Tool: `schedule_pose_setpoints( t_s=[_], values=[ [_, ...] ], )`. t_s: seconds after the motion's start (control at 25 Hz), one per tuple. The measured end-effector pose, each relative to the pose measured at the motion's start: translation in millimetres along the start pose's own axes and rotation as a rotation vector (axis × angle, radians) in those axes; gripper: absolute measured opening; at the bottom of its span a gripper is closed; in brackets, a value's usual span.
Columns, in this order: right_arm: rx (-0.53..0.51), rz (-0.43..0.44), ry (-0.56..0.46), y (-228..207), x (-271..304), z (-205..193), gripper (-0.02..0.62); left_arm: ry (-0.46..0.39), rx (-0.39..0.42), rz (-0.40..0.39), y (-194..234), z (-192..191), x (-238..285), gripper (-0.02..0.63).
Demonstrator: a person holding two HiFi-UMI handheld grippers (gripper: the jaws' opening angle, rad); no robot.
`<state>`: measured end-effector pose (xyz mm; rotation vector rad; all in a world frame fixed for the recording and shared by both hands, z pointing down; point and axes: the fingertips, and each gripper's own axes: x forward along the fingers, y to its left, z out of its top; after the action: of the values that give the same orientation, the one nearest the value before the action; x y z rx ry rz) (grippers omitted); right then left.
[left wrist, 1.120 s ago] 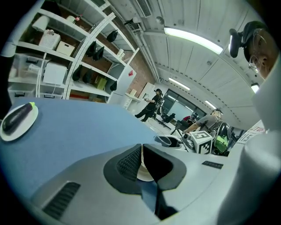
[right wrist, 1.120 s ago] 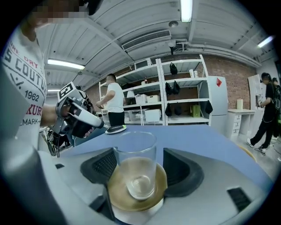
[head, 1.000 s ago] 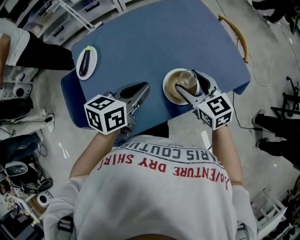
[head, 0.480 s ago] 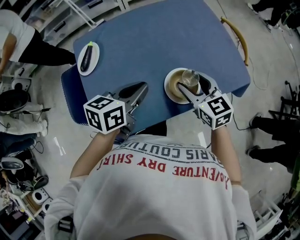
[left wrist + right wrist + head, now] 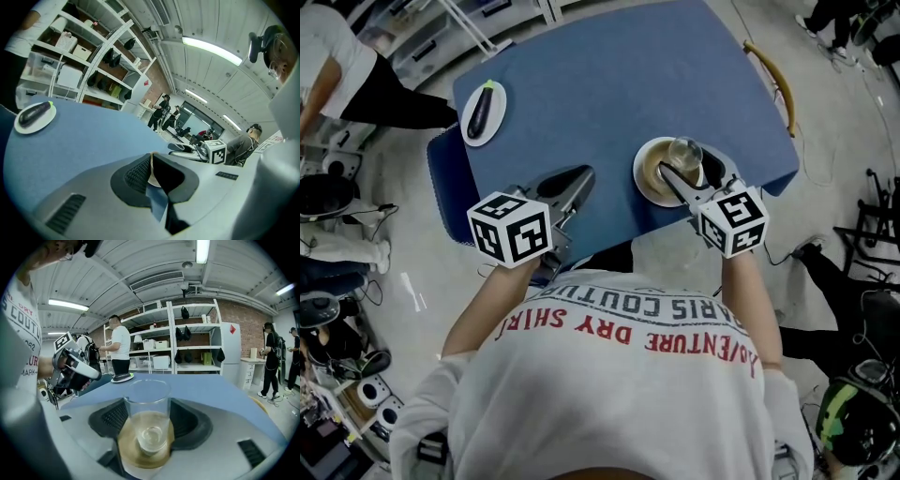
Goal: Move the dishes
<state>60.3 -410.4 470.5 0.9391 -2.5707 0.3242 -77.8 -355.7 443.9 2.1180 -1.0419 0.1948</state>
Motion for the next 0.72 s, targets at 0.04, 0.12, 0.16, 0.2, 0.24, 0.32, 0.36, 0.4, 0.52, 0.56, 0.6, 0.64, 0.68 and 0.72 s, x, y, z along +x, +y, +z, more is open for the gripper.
schedule_pose_setpoints(
  t_s=[0.04,0.12,0.16,0.2,0.24,0.32,0.36,0.4,0.52,0.56,0.6,0.64,0.68,0.72],
  values=[
    [0.001,-0.007,-0.002,0.6,-2.4,3.4,0.287,-0.002,0.0,0.0,-0.6,-0.4,-2.0,0.037],
    [0.0,-0.018,-0.01,2.2,-6.8,11.7,0.287,-0.007,-0.003,0.001,-0.6,-0.6,-6.1,0.037],
    [-0.005,-0.02,-0.015,3.7,-8.4,16.5,0.287,-0.011,-0.006,0.003,-0.2,-0.6,-8.2,0.037],
    [-0.011,-0.02,-0.02,5.5,-9.7,21.6,0.287,-0.016,-0.01,0.004,0.3,-0.9,-10.4,0.037],
    [-0.017,-0.018,-0.026,7.8,-10.8,26.7,0.287,-0.02,-0.014,0.006,0.8,-1.5,-12.8,0.037],
    [-0.024,-0.011,-0.041,13.7,-12.3,36.6,0.287,-0.026,-0.019,0.011,1.6,-3.6,-18.3,0.037],
    [-0.024,-0.005,-0.049,17.0,-12.5,41.4,0.287,-0.029,-0.021,0.013,2.2,-4.7,-21.2,0.037],
    [-0.023,0.001,-0.057,20.5,-12.0,45.9,0.287,-0.032,-0.024,0.016,3.0,-5.7,-24.0,0.037],
    [-0.036,0.024,-0.072,32.0,-5.4,56.5,0.287,-0.042,-0.03,0.025,7.6,-7.8,-32.6,0.037],
    [-0.043,0.034,-0.073,36.1,-1.5,59.1,0.287,-0.046,-0.032,0.028,9.7,-8.3,-35.3,0.037],
    [-0.049,0.043,-0.074,40.1,2.6,61.2,0.287,-0.05,-0.035,0.032,11.9,-8.7,-38.0,0.037],
    [-0.054,0.053,-0.073,44.0,6.7,62.9,0.287,-0.053,-0.038,0.036,14.1,-9.3,-40.7,0.037],
    [-0.057,0.062,-0.072,47.9,10.7,64.3,0.287,-0.056,-0.041,0.04,16.2,-9.8,-43.4,0.037],
    [-0.06,0.071,-0.071,51.9,14.7,65.5,0.287,-0.058,-0.043,0.044,18.4,-10.4,-46.1,0.037]
  ],
)
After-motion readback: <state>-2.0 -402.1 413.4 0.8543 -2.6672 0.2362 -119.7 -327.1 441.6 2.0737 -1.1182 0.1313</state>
